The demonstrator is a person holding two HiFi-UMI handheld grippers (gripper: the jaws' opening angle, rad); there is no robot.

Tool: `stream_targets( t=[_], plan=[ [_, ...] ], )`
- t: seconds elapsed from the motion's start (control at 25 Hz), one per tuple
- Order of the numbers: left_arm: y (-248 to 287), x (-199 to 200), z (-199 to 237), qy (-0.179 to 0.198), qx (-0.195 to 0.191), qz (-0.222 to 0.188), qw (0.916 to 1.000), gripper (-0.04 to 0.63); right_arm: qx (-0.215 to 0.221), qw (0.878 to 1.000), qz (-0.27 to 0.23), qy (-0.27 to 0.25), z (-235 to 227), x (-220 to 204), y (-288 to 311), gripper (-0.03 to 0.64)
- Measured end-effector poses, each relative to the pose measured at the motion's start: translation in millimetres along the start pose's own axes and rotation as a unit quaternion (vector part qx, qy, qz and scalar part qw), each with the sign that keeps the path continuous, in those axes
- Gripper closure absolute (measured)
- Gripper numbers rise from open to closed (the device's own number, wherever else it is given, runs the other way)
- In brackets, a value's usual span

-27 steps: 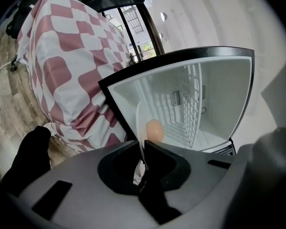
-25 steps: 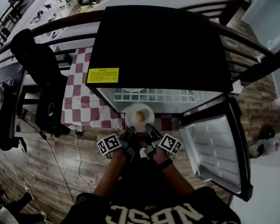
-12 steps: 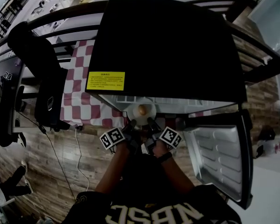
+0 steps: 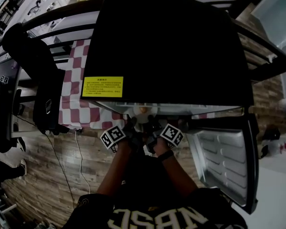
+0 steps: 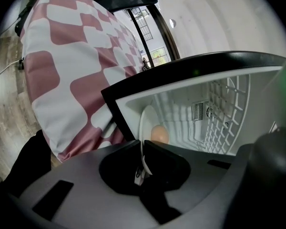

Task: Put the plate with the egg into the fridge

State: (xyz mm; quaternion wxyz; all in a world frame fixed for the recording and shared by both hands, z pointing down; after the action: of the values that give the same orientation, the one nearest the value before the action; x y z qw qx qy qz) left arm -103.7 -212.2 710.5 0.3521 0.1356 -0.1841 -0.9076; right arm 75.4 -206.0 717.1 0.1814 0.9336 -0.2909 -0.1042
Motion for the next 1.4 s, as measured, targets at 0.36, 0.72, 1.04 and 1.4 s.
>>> stream_targets(
  t=[0.36,0.72,1.04,1.4],
  plan=[
    [11.5,10.5,0.9,-0.007,-0.007,-0.008,0.9999,0.558,0.003,1.000,-0.009,0.009,3.0,5.6,11.0,0.574],
    [18.9,18.1,-2.3,-0.001,-0.007,-0.015,0.9999,0.557,0.005,1.000,-0.007,-0.008,8.6,9.5,16.2,0.574],
    [15.3,19.5,-10.2,0.035,0.007,0.017,0.9992,0.458,-0.048,0.985,0.043,-0.162,27.5,13.2,13.1,0.448],
    [-1.4,17.2,-17.9,0.094,0.006,0.024,0.9952,0.422,-0.147,0.905,0.107,-0.385,39.9,16.7,2.1,0.351]
  ],
)
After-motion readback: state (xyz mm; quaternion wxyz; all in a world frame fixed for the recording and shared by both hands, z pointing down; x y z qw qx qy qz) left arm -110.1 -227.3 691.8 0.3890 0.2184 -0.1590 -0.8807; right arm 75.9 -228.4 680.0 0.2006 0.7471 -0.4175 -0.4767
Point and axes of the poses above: the fingertips, and each gripper's own axes: y forward along the fingers, z to its left, x out of its top, the point moved 8 cm from there along -y, backward along the fingers, and after that the axes turned 2 degrees about y, right-handed, at the moved point
